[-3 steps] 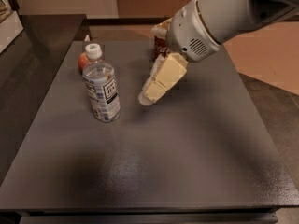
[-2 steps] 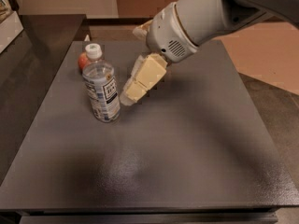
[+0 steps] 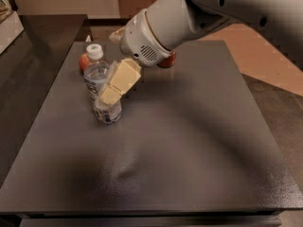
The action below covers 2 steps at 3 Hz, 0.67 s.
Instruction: Knock blue plastic bottle over
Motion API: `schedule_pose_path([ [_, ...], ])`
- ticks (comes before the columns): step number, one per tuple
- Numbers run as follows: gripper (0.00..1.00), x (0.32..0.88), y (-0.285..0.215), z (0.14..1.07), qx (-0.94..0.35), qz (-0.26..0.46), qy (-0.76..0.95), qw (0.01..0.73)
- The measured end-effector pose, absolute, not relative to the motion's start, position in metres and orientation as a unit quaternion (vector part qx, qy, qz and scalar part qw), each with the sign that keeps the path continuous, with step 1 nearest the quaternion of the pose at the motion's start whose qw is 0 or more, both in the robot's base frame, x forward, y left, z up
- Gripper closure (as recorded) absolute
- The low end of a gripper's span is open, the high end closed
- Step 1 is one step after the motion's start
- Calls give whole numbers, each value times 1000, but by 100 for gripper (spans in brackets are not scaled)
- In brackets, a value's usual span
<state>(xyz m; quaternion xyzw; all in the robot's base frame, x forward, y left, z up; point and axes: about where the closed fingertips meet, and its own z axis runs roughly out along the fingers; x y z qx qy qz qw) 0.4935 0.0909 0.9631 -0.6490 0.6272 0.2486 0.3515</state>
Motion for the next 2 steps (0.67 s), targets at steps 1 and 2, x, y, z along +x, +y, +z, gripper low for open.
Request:
schedule_pose_path([
  [1,0,491,106,957,-653,256,624,345],
  [2,16,485,109,952,-660,261,617,340],
])
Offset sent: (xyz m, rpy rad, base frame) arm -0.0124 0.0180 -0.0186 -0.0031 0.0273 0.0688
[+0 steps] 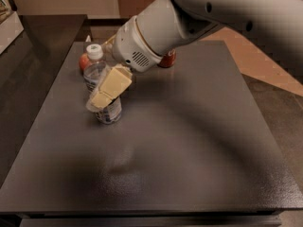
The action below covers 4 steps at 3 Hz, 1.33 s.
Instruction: Knock blue plastic bottle over
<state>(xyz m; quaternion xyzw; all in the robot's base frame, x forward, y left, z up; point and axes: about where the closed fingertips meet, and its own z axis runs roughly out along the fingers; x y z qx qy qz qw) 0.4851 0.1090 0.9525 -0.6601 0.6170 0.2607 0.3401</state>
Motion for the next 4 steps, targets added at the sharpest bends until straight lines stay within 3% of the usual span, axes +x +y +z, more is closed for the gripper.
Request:
schedule_pose_path([
  [3,87,474,97,962,-671,265,608,332],
  [4,100,477,84,985,-686,230,611,321],
])
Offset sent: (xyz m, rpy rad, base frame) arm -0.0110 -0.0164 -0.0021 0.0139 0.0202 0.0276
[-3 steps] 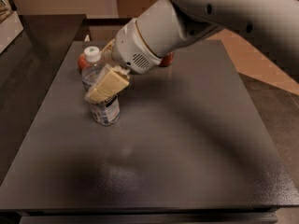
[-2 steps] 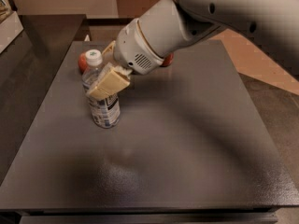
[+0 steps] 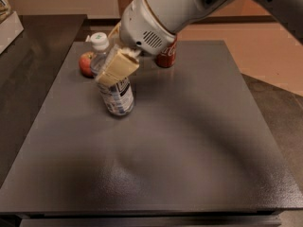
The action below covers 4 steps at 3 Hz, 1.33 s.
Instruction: Knock blue plastic bottle over
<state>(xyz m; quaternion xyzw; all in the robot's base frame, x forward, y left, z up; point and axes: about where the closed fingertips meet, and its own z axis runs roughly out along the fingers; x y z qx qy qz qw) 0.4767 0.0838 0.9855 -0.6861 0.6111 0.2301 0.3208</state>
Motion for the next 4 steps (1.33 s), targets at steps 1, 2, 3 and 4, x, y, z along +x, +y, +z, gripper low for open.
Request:
schedule_pose_path([
  [1,100,486,63,1002,-711,163,618,292],
  [2,100,492,43,1002,-736,98,621,252],
  [3,100,495,30,991,-759,36,618,203],
  [4,100,495,24,977,-780,-8,606,156],
])
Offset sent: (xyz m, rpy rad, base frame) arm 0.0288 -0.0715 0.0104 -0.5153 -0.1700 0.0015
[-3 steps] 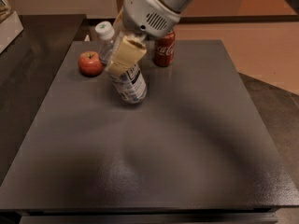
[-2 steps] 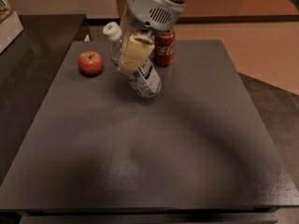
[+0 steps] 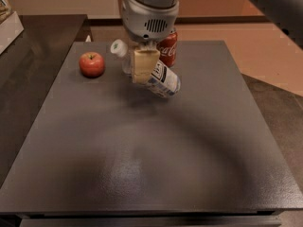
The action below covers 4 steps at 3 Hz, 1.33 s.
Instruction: Knock blue plastic bottle over
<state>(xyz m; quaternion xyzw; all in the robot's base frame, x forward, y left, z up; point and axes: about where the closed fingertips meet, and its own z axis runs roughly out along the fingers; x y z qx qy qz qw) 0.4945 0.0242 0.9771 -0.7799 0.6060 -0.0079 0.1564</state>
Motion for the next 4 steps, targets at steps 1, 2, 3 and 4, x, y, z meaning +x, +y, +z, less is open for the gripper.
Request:
schedule_pose_path([
  [1,100,488,29,961,-803,-47,580,124],
  [2,100,477,39,948,-825,-76,549,107],
  [3,82,464,53,933,-846,-94,516,94],
  [4,59,452,66,921,-859,-106,494,88],
])
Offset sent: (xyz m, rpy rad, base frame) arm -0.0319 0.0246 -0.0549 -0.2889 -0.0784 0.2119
